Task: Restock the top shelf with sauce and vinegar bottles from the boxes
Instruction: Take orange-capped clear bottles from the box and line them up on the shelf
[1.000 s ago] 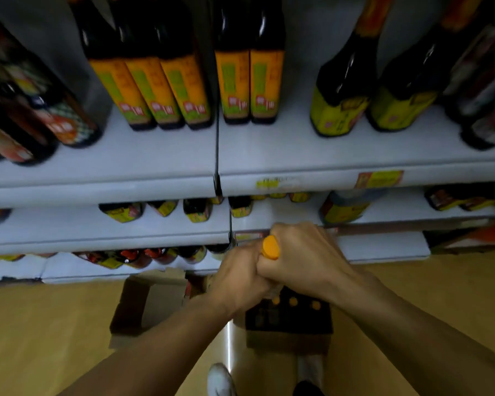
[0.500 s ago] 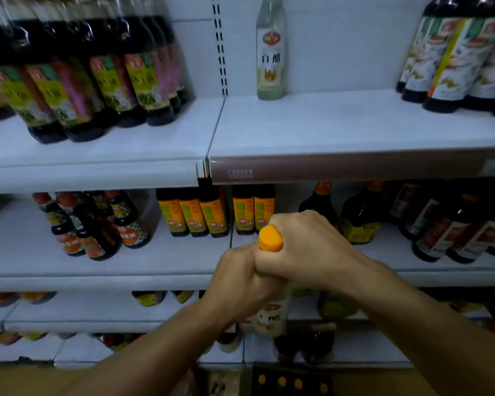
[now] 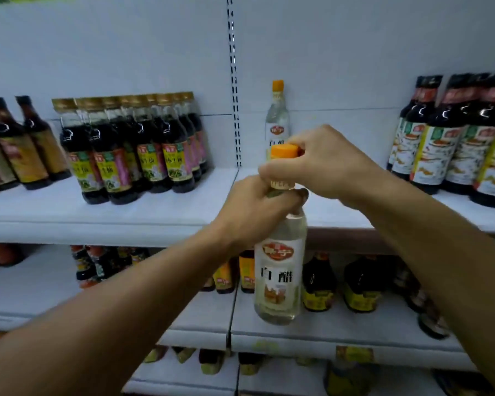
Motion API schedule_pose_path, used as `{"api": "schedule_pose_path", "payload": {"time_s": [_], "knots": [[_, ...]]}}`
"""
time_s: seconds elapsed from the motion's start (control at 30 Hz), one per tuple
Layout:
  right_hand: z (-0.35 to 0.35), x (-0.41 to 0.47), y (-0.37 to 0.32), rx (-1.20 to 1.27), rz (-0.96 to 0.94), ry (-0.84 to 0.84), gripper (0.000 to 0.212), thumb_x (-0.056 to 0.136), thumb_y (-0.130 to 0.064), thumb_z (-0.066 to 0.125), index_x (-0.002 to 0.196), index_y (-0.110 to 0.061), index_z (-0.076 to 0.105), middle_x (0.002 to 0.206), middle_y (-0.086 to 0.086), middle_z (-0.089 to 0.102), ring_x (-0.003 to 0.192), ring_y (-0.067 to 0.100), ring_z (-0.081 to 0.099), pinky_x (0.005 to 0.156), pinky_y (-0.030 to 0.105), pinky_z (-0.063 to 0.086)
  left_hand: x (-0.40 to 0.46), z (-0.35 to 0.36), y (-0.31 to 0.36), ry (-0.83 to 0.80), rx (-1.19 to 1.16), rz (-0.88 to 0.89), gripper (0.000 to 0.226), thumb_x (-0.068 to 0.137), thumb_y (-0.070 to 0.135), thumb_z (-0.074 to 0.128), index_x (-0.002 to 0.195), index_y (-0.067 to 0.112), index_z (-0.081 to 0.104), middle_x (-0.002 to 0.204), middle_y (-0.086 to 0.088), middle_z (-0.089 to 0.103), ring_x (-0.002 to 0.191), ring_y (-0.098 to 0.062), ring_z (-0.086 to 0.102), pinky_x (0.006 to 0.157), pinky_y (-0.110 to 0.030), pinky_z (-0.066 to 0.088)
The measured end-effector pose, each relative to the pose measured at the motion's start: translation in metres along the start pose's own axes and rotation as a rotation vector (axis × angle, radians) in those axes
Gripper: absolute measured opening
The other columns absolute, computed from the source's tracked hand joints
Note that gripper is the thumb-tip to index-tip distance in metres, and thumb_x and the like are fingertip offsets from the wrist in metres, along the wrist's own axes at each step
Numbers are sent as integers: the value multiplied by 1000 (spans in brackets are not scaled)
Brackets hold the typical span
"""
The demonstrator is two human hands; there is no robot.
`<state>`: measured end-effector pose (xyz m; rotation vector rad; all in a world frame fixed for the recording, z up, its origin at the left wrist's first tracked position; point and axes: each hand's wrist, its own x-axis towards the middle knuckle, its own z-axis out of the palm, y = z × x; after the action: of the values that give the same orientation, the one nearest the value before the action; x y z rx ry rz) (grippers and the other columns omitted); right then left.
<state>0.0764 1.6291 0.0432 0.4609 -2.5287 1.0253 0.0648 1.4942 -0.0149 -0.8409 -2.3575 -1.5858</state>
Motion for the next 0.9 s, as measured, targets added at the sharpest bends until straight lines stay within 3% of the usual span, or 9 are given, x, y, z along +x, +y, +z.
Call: {"api": "schedule_pose_path", "payload": {"time_s": [0.1,0.27,0.43,0.57,0.7,0.83,0.9], "knots": [[-25,19,-6,79,-41,73,34,75,-35,75,60,-16,52,53,-1,43,47,8,42,46,24,36,27,-5,26,2,4,13,13,83,28,62,80,18,69,76,1,73,78,-18,72,79,-47,59],[-62,36,-8,144,-120,144,36,78,-38,75,65,-12,54,53,-3,45,39,2,43,39,14,35,60,-1,62,14,23,33,19,94,24,57,94,9,68,83,-8,75,77,-28,74,76,-50,61],[-82,44,8,183,-194,241,39,80,-47,73,90,-10,68,73,6,66,69,15,68,65,35,58,80,10,80,42,13,31,25,96,28,56,89,7,68,81,-9,75,73,-27,73,70,-40,62],[-81,39,38,304,-175,348,38,90,-49,62,116,-21,63,84,-5,67,79,6,66,69,24,51,99,12,82,89,22,8,33,95,38,56,92,8,70,82,-8,75,75,-24,74,71,-39,62],[-65,34,66,309,-43,172,46,92,-56,47,122,-23,58,106,-8,66,86,3,61,66,18,45,126,3,78,138,45,0,27,93,33,60,85,8,70,80,-7,75,73,-24,74,72,-40,61],[-40,39,83,306,45,-36,46,81,-55,67,119,-30,55,105,-13,66,91,4,64,70,22,50,154,-7,72,169,23,18,24,92,28,60,80,9,67,73,-4,75,63,-18,71,63,-32,57],[-25,46,87,311,107,-40,45,75,-47,78,111,-35,52,100,-18,66,89,0,64,68,19,49,167,-9,68,147,19,26,23,92,28,59,80,10,66,74,-3,75,61,-16,70,60,-31,56]]}}
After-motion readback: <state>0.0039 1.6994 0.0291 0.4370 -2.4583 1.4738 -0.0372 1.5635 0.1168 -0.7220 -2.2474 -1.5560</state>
